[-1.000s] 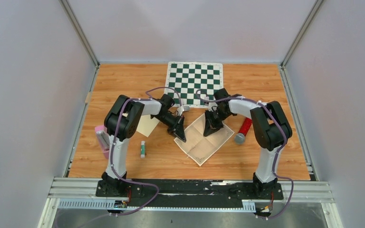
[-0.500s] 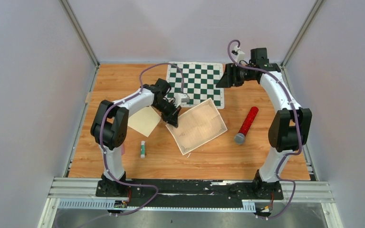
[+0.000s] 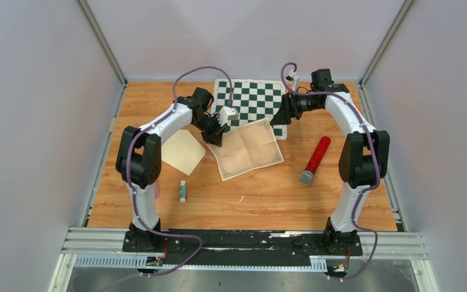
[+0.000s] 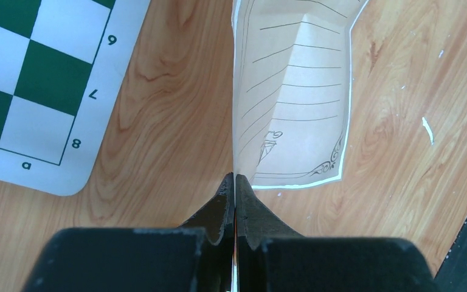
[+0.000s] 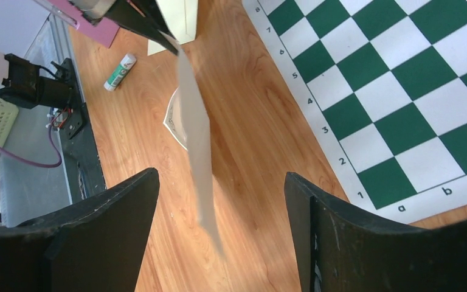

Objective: Place the letter into the envelope and seal it

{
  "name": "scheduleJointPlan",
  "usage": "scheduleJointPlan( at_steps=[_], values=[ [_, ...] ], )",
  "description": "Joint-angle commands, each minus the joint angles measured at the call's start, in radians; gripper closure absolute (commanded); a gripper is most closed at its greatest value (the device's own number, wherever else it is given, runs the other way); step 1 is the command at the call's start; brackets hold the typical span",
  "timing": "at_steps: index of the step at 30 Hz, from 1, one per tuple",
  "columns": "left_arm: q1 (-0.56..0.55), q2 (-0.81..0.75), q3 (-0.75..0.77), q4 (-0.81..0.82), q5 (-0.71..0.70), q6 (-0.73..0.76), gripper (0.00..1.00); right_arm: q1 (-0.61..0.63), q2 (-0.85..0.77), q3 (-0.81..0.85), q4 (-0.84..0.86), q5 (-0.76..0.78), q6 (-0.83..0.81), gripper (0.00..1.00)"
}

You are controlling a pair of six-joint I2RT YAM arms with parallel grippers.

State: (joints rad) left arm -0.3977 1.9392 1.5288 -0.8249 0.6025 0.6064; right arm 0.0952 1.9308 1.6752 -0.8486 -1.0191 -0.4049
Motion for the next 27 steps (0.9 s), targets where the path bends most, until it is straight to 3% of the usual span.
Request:
scheduleJointPlan(
  at_steps=[1,9,13,20,27],
  values=[
    [0.009,0.041,0.068,0.012,0.009,-0.016,1.0,0.005,-0.008,-0.005,-0.007,-0.101,-0.084,0.23],
    [0.013,0.084,0.108,0.02,0.044,-0.057,1.0,0.012,0.0,-0.004,-0.007,-0.102,-0.09,0.25],
    [0.014,0.089,0.113,0.046,0.069,-0.081,1.0,0.04,0.036,0.003,0.032,-0.007,-0.061,0.3],
    [0.014,0.11,0.139,0.046,0.078,-0.099,1.0,0.05,0.036,0.02,0.073,0.017,-0.019,0.36],
    [0.019,0.179,0.262,0.082,0.124,-0.301,1.0,0.1,-0.033,-0.009,0.083,0.116,0.011,0.44]
  ],
)
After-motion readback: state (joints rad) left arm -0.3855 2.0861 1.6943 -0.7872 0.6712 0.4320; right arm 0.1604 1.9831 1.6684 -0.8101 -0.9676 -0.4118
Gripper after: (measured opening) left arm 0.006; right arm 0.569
